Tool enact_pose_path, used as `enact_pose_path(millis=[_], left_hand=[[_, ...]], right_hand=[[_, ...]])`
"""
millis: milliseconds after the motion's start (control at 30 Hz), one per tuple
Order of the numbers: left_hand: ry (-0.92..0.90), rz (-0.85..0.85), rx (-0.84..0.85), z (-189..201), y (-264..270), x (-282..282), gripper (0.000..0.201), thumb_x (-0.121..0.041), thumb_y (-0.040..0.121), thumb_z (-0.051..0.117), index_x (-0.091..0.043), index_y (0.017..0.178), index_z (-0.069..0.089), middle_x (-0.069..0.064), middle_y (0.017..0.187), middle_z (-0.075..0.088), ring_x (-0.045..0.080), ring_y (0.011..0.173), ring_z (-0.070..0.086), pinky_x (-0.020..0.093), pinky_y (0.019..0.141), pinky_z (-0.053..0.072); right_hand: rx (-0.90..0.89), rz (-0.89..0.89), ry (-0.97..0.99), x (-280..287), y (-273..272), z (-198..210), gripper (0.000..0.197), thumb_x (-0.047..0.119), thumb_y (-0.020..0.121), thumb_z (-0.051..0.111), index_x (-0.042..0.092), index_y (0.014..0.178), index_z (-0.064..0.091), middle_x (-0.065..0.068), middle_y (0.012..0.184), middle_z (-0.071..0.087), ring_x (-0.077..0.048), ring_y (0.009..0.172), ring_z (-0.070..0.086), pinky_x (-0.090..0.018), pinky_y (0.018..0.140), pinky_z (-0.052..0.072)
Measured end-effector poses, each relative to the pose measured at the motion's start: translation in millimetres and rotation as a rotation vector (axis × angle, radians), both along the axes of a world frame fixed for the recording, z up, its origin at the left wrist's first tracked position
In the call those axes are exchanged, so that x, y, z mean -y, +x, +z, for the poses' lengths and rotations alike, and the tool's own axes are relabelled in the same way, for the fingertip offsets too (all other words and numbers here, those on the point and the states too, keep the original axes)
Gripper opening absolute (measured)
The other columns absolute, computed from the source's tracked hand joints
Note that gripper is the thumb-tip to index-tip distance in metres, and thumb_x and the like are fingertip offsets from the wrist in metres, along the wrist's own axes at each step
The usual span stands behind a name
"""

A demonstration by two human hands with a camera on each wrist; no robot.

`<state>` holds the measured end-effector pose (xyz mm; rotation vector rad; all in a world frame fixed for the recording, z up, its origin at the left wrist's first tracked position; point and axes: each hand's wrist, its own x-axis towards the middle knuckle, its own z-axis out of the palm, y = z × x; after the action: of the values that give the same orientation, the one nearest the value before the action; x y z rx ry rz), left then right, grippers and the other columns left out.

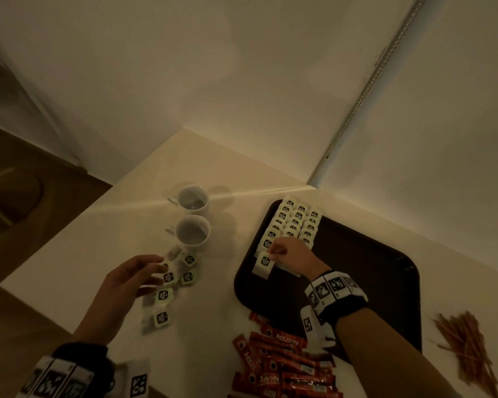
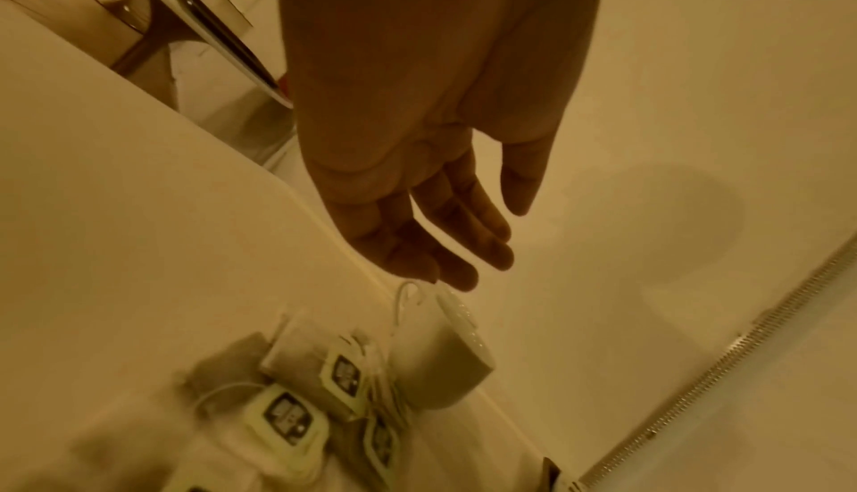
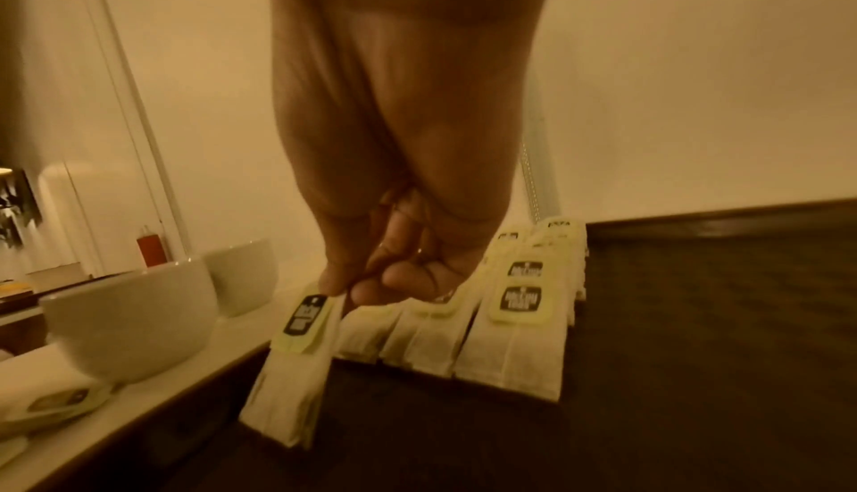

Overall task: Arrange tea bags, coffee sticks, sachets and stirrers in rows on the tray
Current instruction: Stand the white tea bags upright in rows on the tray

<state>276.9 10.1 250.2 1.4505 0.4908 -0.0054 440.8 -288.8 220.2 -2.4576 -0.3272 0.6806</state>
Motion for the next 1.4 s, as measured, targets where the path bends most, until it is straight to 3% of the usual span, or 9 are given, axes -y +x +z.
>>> enact_pose_path(millis=[200,333,567,700,800,900,1000,1267,1400], left_hand=[[-0.014,0.059,-0.031,-6,-14,-13,0.018,-0.004,0.095,0.047,-0.005,0.099,0.065,0.011,0.087,0.069,0.012,0.067,0.066,0.017,0.058,0.053],[0.000,0.068,-0.030,-5,-14,-15,0.019,-0.005,0.095,0.047,-0.007,0.098,0.065,0.005,0.083,0.071,0.011,0.067,0.066,0.017,0.058,0.052],[0.058,0.044,-0.059,7,-7,-9,0.016,-0.006,0.095,0.049,-0.007,0.098,0.065,0.007,0.089,0.070,0.023,0.079,0.061,0.023,0.065,0.054],[0.491,-0.023,-0.091,-8,6,-16,0.010,-0.011,0.088,0.065,-0.015,0.097,0.065,0.001,0.100,0.066,0.023,0.085,0.061,0.023,0.067,0.045],[0.803,-0.140,-0.176,-28,17,-24,0.035,-0.018,0.082,0.073,-0.015,0.115,0.059,0.003,0.110,0.054,0.023,0.097,0.053,0.026,0.075,0.041],[0.949,-0.311,-0.329,-45,30,-28,0.052,-0.026,0.082,0.071,-0.015,0.128,0.050,0.011,0.124,0.048,0.029,0.113,0.047,0.036,0.091,0.040],[0.982,-0.446,-0.444,-52,39,-29,0.055,-0.030,0.084,0.067,-0.016,0.132,0.045,0.009,0.129,0.046,0.029,0.118,0.044,0.041,0.096,0.042],[1.208,-0.475,-0.426,-47,46,-33,0.024,-0.030,0.085,0.063,-0.020,0.106,0.060,0.003,0.113,0.057,0.025,0.108,0.052,0.035,0.090,0.036],[0.985,-0.404,-0.288,-37,37,-48,0.017,-0.026,0.088,0.064,-0.017,0.083,0.051,0.004,0.093,0.058,0.025,0.090,0.053,0.032,0.075,0.038]], right_hand=[[0.044,-0.148,0.034,-11,3,-18,0.012,0.009,0.085,0.066,0.002,0.095,0.067,-0.012,0.101,0.068,-0.021,0.094,0.062,-0.026,0.082,0.048],[0.087,-0.213,0.053,-14,8,-20,0.010,0.001,0.084,0.064,-0.002,0.093,0.066,-0.008,0.090,0.063,-0.013,0.082,0.055,-0.006,0.060,0.038],[0.193,-0.257,0.068,-21,9,-20,0.010,0.006,0.082,0.067,0.002,0.091,0.063,-0.007,0.081,0.058,-0.017,0.078,0.054,-0.024,0.070,0.041],[0.263,-0.187,0.194,-26,-14,-4,0.008,0.014,0.086,0.065,0.011,0.093,0.062,0.001,0.079,0.054,-0.011,0.070,0.051,-0.020,0.064,0.041],[0.224,-0.067,0.254,-22,-44,3,0.007,0.013,0.087,0.064,0.019,0.089,0.063,0.003,0.084,0.061,-0.009,0.078,0.057,-0.010,0.067,0.041],[0.138,-0.049,0.262,-11,-74,10,0.009,0.012,0.086,0.065,0.021,0.089,0.063,0.008,0.088,0.063,-0.001,0.083,0.058,-0.003,0.070,0.041],[0.079,-0.085,0.247,6,-95,14,0.010,0.013,0.088,0.063,0.023,0.091,0.064,0.012,0.093,0.061,-0.001,0.087,0.057,-0.007,0.071,0.042],[0.019,-0.195,0.193,41,-113,22,0.013,0.017,0.091,0.056,0.030,0.092,0.060,0.013,0.098,0.059,-0.001,0.093,0.054,-0.013,0.070,0.037],[0.022,-0.208,0.198,45,-117,27,0.012,0.016,0.091,0.056,0.027,0.094,0.060,0.011,0.097,0.059,-0.001,0.091,0.054,-0.014,0.069,0.036]])
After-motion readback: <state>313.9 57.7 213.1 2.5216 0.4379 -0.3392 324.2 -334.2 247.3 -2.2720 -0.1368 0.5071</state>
